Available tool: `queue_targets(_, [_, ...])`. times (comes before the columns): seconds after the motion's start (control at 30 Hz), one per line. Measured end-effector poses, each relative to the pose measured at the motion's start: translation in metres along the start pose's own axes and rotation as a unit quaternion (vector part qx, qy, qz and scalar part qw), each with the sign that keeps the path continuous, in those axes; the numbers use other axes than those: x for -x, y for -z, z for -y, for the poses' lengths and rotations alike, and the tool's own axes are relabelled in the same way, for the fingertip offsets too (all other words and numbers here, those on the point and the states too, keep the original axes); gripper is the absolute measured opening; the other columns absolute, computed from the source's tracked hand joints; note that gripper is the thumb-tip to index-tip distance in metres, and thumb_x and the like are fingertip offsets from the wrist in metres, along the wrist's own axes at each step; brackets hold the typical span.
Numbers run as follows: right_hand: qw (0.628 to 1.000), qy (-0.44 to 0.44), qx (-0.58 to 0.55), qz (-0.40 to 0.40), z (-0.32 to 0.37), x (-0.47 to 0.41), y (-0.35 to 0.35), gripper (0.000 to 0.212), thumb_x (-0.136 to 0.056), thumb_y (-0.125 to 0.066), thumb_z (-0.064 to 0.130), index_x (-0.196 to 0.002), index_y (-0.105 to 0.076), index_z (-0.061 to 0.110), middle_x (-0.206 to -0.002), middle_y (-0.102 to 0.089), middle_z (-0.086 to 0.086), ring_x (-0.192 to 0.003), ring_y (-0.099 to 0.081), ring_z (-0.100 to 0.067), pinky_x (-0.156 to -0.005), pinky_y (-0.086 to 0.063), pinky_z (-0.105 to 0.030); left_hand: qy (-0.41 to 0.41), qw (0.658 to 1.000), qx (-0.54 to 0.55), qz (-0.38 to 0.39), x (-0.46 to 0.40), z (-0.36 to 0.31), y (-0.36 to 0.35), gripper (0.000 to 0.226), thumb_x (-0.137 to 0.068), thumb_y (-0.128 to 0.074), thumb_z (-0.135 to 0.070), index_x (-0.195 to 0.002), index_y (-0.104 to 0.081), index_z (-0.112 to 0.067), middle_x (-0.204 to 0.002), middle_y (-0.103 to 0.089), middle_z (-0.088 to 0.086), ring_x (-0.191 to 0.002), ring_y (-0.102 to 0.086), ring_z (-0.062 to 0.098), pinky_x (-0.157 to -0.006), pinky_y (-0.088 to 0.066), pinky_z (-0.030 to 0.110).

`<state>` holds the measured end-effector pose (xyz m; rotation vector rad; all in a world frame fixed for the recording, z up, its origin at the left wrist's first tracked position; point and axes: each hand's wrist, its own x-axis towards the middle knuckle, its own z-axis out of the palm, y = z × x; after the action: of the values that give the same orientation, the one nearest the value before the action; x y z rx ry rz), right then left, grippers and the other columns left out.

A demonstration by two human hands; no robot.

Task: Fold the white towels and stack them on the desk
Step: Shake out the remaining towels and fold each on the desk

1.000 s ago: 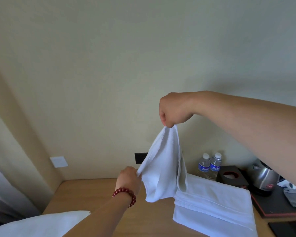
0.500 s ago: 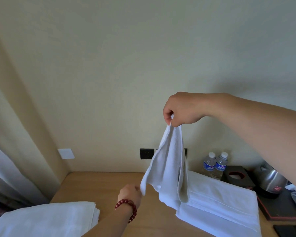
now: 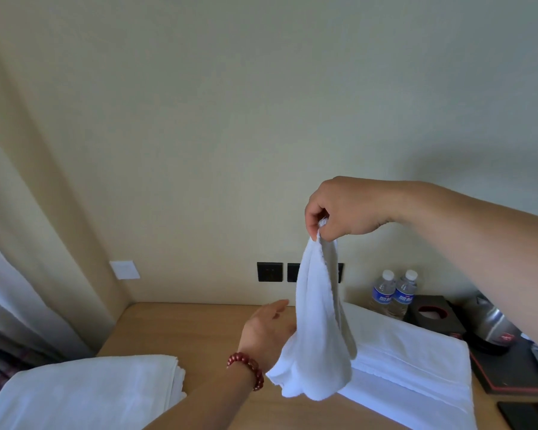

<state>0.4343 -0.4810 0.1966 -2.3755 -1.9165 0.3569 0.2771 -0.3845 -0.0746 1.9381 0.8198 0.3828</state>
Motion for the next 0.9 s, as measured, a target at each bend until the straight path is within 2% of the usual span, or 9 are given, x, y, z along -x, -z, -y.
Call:
queue_targets(0.07, [1.000, -0.010, -0.004, -0.006, -0.001, 0.001, -0.001, 0.018, -0.081, -0.064, 0.017, -0.074, -0.071, 0.032, -0.073, -0.066, 0.017, -0.063, -0.052, -0.003, -0.061, -0.043, -0.025, -0.048, 0.997, 0.058, -0.024, 0.012, -0.007, -0.006, 0.028, -0.094, -0.055, -0.051, -0.113, -0.069, -0.037, -0.104, -0.070, -0.017, -0.099, -0.063, 0.001, -0.089, -0.055, 0.033])
queue_targets(0.17, [1.000, -0.026, -0.015, -0.010, -0.002, 0.004, -0.003, 0.017, -0.081, -0.065, 0.017, -0.073, -0.071, 0.031, -0.068, -0.063, 0.024, -0.061, -0.053, 0.001, -0.059, -0.041, -0.022, -0.100, 0.988, 0.088, -0.072, 0.027, -0.010, -0.018, 0.047, -0.095, -0.039, -0.063, -0.095, -0.070, -0.027, -0.087, -0.070, -0.007, -0.086, -0.065, 0.012, -0.078, -0.054, 0.041])
queue_targets(0.33, [0.998, -0.031, -0.047, 0.000, 0.001, 0.008, -0.006, 0.016, -0.080, -0.064, 0.014, -0.073, -0.071, 0.027, -0.057, -0.059, 0.021, -0.049, -0.049, 0.001, -0.046, -0.034, -0.014, -0.080, 0.995, 0.033, -0.054, 0.037, -0.024, -0.032, 0.033, -0.089, -0.055, -0.060, -0.118, -0.056, -0.044, -0.099, -0.066, -0.020, -0.090, -0.063, 0.002, -0.076, -0.054, 0.026])
queue_targets(0.4, [0.998, -0.030, -0.059, 0.005, 0.002, 0.010, -0.008, 0.015, -0.079, -0.064, 0.014, -0.073, -0.071, 0.025, -0.056, -0.058, 0.018, -0.047, -0.047, -0.001, -0.044, -0.033, -0.013, -0.042, 0.993, 0.055, -0.097, 0.031, -0.026, -0.033, 0.018, -0.094, -0.054, -0.051, -0.090, -0.061, -0.034, -0.081, -0.063, -0.018, -0.076, -0.059, 0.004, -0.067, -0.050, 0.025])
queue_targets(0.47, [0.997, -0.030, -0.068, 0.005, 0.003, 0.011, -0.008, 0.015, -0.079, -0.064, 0.014, -0.072, -0.071, 0.025, -0.057, -0.058, 0.017, -0.048, -0.047, -0.002, -0.043, -0.033, -0.012, -0.047, 0.990, 0.034, -0.132, 0.025, -0.026, -0.030, 0.039, -0.098, -0.054, -0.043, -0.064, -0.047, -0.023, -0.066, -0.054, -0.013, -0.063, -0.048, 0.008, -0.057, -0.039, 0.022])
queue_targets(0.53, [0.996, -0.032, -0.077, 0.001, 0.002, 0.013, -0.007, 0.015, -0.079, -0.063, 0.013, -0.072, -0.071, 0.025, -0.057, -0.059, 0.016, -0.048, -0.047, -0.002, -0.043, -0.033, -0.012, -0.036, 0.991, 0.025, -0.124, 0.022, -0.030, -0.028, 0.044, -0.094, -0.061, -0.033, -0.058, -0.039, -0.022, -0.058, -0.049, -0.013, -0.056, -0.041, 0.008, -0.052, -0.032, 0.019])
queue_targets(0.73, [0.995, -0.027, -0.096, -0.004, 0.004, 0.012, -0.006, 0.014, -0.079, -0.064, 0.013, -0.073, -0.071, 0.024, -0.057, -0.058, 0.015, -0.047, -0.046, -0.003, -0.043, -0.032, -0.014, -0.012, 0.988, 0.060, -0.139, 0.016, -0.047, -0.026, 0.013, -0.080, -0.065, -0.032, -0.073, -0.056, -0.025, -0.075, -0.059, -0.008, -0.070, -0.054, 0.012, -0.061, -0.045, 0.025])
queue_targets(0.83, [0.995, -0.024, -0.099, 0.000, 0.007, 0.010, -0.008, 0.014, -0.079, -0.063, 0.012, -0.073, -0.071, 0.023, -0.053, -0.056, 0.016, -0.045, -0.046, -0.003, -0.042, -0.031, -0.014, -0.048, 0.983, 0.082, -0.158, 0.012, -0.067, -0.025, 0.028, -0.072, -0.058, -0.053, -0.090, -0.058, -0.032, -0.084, -0.063, -0.011, -0.079, -0.059, 0.009, -0.067, -0.050, 0.026])
queue_targets(0.9, [0.995, -0.023, -0.098, 0.002, 0.009, 0.007, -0.013, 0.015, -0.078, -0.063, 0.013, -0.072, -0.071, 0.025, -0.056, -0.058, 0.017, -0.047, -0.047, -0.002, -0.044, -0.033, -0.016, -0.057, 0.980, 0.097, -0.166, 0.009, -0.081, -0.024, 0.022, -0.078, -0.060, -0.052, -0.092, -0.057, -0.035, -0.085, -0.064, -0.011, -0.079, -0.060, 0.007, -0.067, -0.049, 0.025])
